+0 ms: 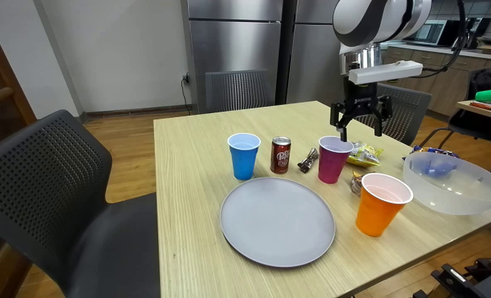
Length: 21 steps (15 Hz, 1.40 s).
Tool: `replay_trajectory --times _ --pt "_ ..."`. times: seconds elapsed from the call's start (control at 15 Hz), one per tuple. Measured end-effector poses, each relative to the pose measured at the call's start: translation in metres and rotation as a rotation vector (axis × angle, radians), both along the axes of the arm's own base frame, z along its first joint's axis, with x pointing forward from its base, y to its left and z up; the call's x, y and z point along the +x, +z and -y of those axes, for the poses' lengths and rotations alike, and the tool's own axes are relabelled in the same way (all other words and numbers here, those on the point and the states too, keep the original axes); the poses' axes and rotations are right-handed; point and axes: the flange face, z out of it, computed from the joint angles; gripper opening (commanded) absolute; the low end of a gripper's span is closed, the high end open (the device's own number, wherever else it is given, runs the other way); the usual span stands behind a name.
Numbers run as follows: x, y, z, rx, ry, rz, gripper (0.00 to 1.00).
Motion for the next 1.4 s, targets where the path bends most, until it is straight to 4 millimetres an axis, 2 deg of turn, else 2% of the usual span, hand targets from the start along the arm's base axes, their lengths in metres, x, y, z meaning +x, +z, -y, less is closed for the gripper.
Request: replay_trajectory --times 0.47,0.53,0.6,0.73,1.2,1.33,1.4 --pt "0.001 -0.024 0.002 0.029 -0.045 0.027 1.0" --pt "0.002 -0.028 0.002 0.032 -0.05 0.033 0.97" --pt "0.002 -0.032 0.002 0.035 -0.054 0.04 0.73" --pt "0.001 -0.038 0.001 0.041 -0.065 0.051 0.68" --pt "-0.007 -0.047 0.001 0.048 -0.076 0.056 0.14" --pt "-0.01 -0.049 0.001 0.048 -0.076 0.053 0.01" --pt "-0.011 -0.051 0.001 0.048 -0.076 0.051 0.0"
